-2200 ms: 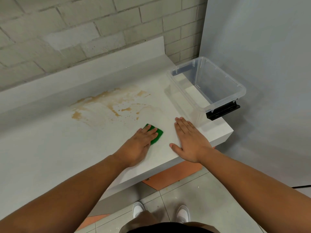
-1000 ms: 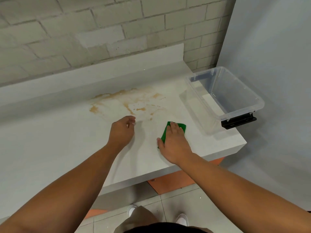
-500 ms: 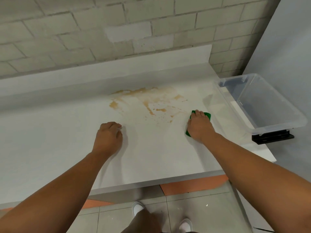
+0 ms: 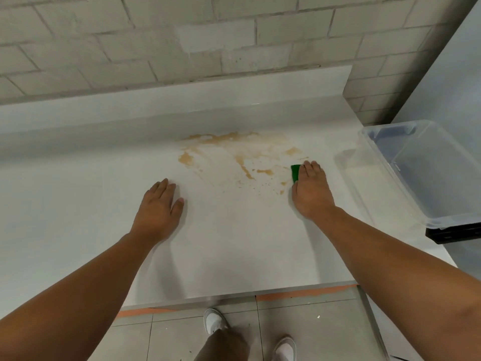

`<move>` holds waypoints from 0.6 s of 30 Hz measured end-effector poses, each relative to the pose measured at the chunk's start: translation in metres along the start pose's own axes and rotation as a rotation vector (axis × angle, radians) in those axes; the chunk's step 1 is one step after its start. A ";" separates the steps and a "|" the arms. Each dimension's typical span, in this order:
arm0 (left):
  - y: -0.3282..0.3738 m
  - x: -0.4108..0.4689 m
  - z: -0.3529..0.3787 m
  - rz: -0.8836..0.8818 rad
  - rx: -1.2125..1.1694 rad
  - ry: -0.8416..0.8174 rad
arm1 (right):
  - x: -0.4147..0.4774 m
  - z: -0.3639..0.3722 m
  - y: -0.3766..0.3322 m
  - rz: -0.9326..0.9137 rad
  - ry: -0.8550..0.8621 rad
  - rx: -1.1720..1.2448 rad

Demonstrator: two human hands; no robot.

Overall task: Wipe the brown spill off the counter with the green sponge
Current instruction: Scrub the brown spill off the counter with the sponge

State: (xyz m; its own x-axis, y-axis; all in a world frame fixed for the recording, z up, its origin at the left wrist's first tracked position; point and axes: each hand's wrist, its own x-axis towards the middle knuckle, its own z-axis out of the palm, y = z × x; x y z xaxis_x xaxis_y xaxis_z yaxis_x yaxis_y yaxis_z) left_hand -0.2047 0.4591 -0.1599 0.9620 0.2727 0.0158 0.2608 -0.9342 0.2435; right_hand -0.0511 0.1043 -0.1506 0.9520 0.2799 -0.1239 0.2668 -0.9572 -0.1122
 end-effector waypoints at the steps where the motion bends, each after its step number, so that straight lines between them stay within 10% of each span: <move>1: -0.001 -0.001 0.003 0.006 0.003 -0.024 | 0.001 0.000 -0.002 -0.014 0.013 0.016; 10: -0.005 -0.005 0.010 0.004 -0.033 0.035 | -0.036 0.017 -0.021 -0.556 0.016 0.229; 18: -0.004 -0.004 0.010 -0.009 -0.038 0.055 | -0.019 0.015 -0.038 -0.385 0.111 0.230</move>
State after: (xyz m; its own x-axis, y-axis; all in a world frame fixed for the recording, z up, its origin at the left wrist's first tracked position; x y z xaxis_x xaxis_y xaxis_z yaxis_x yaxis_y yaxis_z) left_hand -0.2093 0.4596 -0.1711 0.9534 0.2942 0.0667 0.2650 -0.9225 0.2805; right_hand -0.0818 0.1365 -0.1587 0.8040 0.5900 0.0745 0.5756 -0.7406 -0.3466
